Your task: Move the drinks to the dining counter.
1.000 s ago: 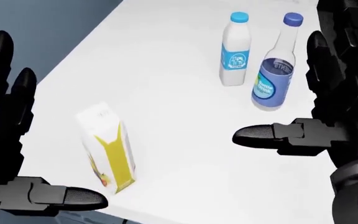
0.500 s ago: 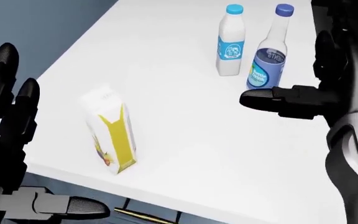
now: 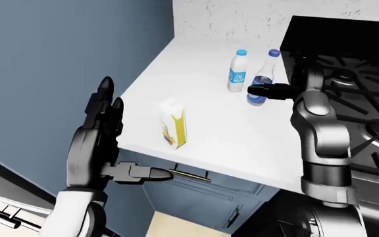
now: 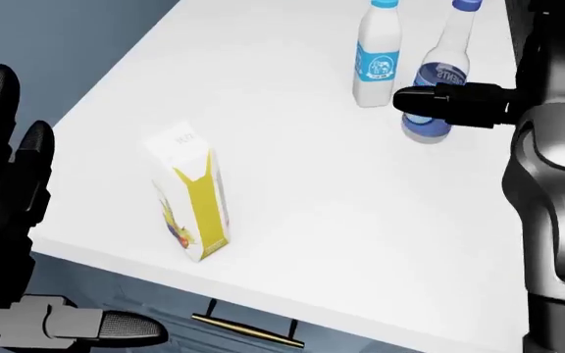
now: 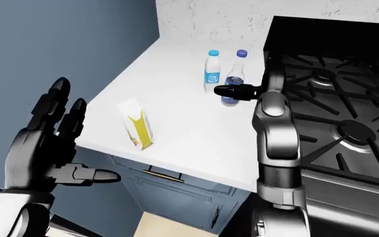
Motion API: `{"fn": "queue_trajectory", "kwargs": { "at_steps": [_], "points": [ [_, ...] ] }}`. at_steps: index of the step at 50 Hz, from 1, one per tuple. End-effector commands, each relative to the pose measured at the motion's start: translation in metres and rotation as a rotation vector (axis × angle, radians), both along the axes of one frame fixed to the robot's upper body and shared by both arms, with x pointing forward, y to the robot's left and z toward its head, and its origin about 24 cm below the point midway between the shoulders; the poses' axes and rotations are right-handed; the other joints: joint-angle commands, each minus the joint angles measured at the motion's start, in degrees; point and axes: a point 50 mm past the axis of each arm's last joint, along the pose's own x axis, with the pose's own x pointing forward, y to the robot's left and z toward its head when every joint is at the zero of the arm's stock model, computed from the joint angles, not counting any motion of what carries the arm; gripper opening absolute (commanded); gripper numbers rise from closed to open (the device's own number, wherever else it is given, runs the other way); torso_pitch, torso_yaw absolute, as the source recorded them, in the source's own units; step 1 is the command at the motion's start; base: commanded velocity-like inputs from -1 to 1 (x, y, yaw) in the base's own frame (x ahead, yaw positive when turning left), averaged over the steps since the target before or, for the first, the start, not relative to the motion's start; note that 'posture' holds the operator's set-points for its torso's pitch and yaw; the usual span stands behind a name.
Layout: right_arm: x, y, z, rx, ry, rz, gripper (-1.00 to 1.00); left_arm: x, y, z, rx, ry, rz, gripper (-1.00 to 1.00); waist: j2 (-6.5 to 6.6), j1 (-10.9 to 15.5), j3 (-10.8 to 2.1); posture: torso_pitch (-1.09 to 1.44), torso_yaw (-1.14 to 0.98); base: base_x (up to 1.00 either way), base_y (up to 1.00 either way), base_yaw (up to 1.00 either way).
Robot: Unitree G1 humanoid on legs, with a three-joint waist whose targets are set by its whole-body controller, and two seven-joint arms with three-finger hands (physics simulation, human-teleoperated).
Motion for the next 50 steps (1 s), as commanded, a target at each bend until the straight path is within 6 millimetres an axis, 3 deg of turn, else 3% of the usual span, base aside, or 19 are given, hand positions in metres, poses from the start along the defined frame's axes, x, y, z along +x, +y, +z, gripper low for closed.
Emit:
{"fn": "queue_trajectory", "kwargs": {
  "at_steps": [1, 22, 42, 50],
  "points": [
    [0.001, 0.002, 0.021, -0.016, -0.099, 0.008, 1.0, -0.005, -0.002, 0.011, 0.007, -0.075, -0.008, 1.0, -0.04, 0.04, -1.24, 0.0, 0.0, 0.0, 0.0, 0.0],
    [0.042, 0.014, -0.016, -0.031, 0.016, 0.024, 1.0, -0.005, 0.0, 0.014, 0.003, -0.083, -0.002, 1.0, 0.41, -0.16, -1.64, 0.0, 0.0, 0.0, 0.0, 0.0],
    [0.056, 0.02, -0.034, -0.038, 0.059, 0.023, 1.0, -0.005, 0.002, 0.012, 0.002, -0.082, -0.002, 1.0, 0.5, -0.14, -1.48, 0.0, 0.0, 0.0, 0.0, 0.0],
    [0.058, 0.022, -0.042, -0.037, 0.075, 0.025, 0.51, -0.004, 0.002, 0.01, 0.001, -0.079, -0.002, 1.0, 0.43, -0.15, -1.57, 0.0, 0.0, 0.0, 0.0, 0.0]
  ]
}}
